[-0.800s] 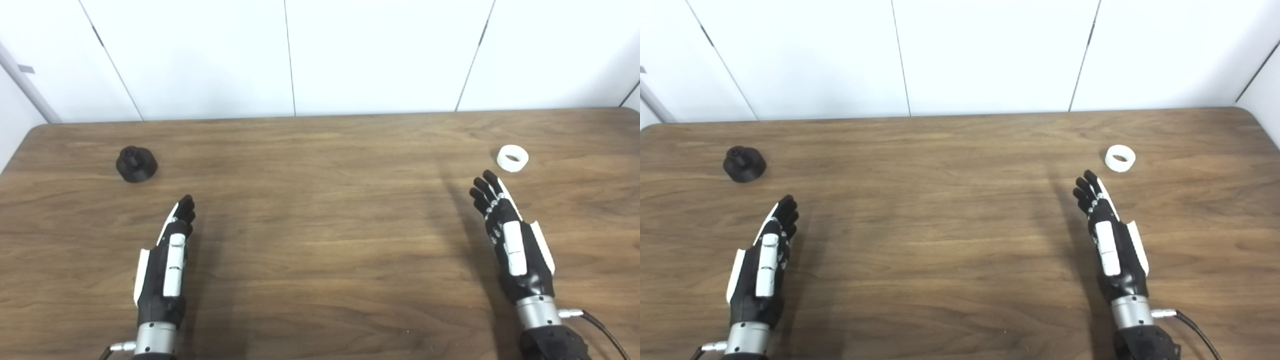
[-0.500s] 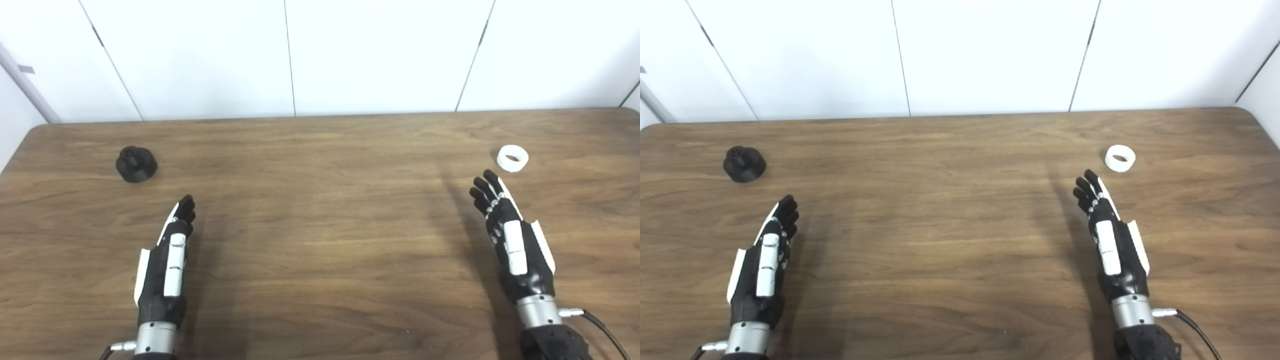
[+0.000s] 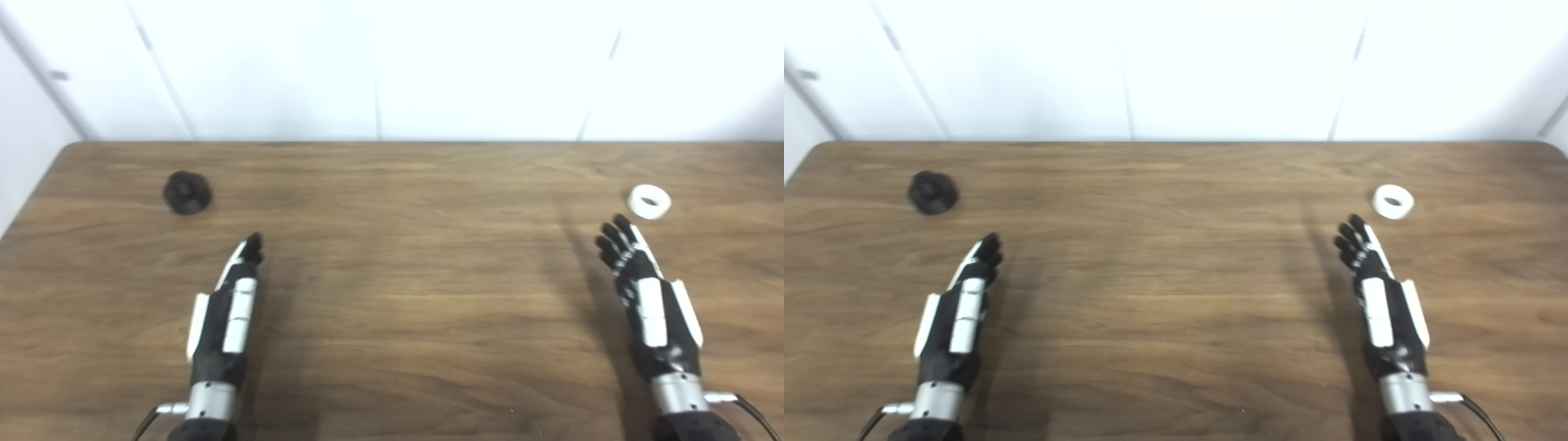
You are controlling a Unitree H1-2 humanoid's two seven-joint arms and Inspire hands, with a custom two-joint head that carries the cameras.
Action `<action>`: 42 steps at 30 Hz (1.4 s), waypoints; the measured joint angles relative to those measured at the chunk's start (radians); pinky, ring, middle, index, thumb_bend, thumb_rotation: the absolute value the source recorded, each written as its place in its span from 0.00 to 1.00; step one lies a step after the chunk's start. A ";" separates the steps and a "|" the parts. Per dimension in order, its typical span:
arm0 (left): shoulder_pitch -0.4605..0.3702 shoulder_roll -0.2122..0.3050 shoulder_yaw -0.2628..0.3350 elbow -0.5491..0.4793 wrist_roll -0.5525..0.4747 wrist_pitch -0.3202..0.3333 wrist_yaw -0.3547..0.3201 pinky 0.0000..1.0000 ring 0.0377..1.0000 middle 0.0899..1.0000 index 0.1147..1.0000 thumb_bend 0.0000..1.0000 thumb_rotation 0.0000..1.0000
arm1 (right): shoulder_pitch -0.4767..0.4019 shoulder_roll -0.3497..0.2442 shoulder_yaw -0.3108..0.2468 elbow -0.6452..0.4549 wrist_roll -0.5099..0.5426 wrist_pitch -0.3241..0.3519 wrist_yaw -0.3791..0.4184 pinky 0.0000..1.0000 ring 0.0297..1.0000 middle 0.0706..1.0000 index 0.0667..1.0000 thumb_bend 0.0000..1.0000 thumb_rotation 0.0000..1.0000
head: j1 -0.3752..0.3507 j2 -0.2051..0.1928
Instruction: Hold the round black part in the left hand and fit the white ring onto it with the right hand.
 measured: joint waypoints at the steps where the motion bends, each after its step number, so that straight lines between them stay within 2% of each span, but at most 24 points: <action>1: 0.000 -0.001 -0.003 0.002 0.001 -0.001 0.002 1.00 0.96 0.95 0.93 0.49 0.89 | -0.003 -0.006 0.000 0.007 0.001 -0.006 0.002 0.95 0.92 0.94 0.96 0.51 1.00 | 0.005 -0.002; 5: 0.000 -0.006 -0.018 0.018 0.005 -0.009 0.014 1.00 0.96 0.94 0.92 0.51 0.87 | -0.015 -0.037 -0.008 0.032 0.001 -0.034 0.007 0.96 0.92 0.94 0.97 0.51 1.00 | 0.057 -0.028; 8: -0.001 -0.007 -0.026 0.039 0.022 -0.042 0.026 1.00 0.96 0.93 0.92 0.52 0.88 | -0.023 -0.053 -0.011 0.046 0.004 -0.037 0.009 0.98 0.93 0.94 0.97 0.52 1.00 | 0.078 -0.038; 12: -0.002 -0.009 -0.041 0.054 0.035 -0.067 0.048 1.00 0.96 0.93 0.92 0.56 0.86 | -0.028 -0.061 -0.012 0.053 0.018 -0.037 0.016 1.00 0.95 0.95 0.99 0.50 1.00 | 0.129 -0.083; 19: -0.004 -0.010 -0.051 0.067 0.042 -0.079 0.058 1.00 0.96 0.93 0.91 0.59 0.84 | -0.032 -0.067 -0.011 0.064 0.026 -0.050 0.035 1.00 0.98 0.98 1.00 0.43 1.00 | 0.161 -0.112; 22: -0.005 -0.012 -0.055 0.067 0.050 -0.079 0.061 1.00 0.97 0.93 0.91 0.58 0.83 | -0.037 -0.071 -0.012 0.071 0.004 -0.056 0.031 1.00 0.94 0.95 0.99 0.42 1.00 | 0.180 -0.117; 30: -0.006 -0.015 -0.070 0.068 0.066 -0.079 0.080 1.00 0.97 0.94 0.92 0.57 0.84 | -0.041 -0.069 -0.020 0.076 -0.043 -0.045 -0.003 1.00 0.93 0.94 0.98 0.43 1.00 | 0.184 -0.111; 33: -0.006 -0.016 -0.072 0.068 0.063 -0.079 0.083 1.00 0.98 0.95 0.93 0.55 0.83 | -0.042 -0.069 -0.019 0.076 -0.044 -0.045 -0.003 1.00 0.92 0.94 0.98 0.40 1.00 | 0.146 -0.092; 37: -0.006 -0.015 -0.069 0.066 0.057 -0.075 0.086 1.00 0.98 0.95 0.93 0.53 0.75 | -0.042 -0.071 -0.018 0.076 -0.017 -0.045 0.017 1.00 0.97 0.98 1.00 0.39 1.00 | 0.135 -0.088; 39: -0.006 -0.015 -0.063 0.062 0.038 -0.070 0.088 1.00 0.98 0.95 0.93 0.56 0.69 | -0.042 -0.073 -0.018 0.076 0.002 -0.046 0.029 1.00 0.97 0.98 1.00 0.39 1.00 | 0.134 -0.086; 42: -0.004 -0.011 -0.049 0.029 0.035 -0.032 0.091 1.00 0.97 0.95 0.93 0.60 0.70 | -0.042 -0.074 -0.019 0.076 0.013 -0.047 0.037 1.00 0.97 0.98 1.00 0.42 1.00 | 0.129 -0.080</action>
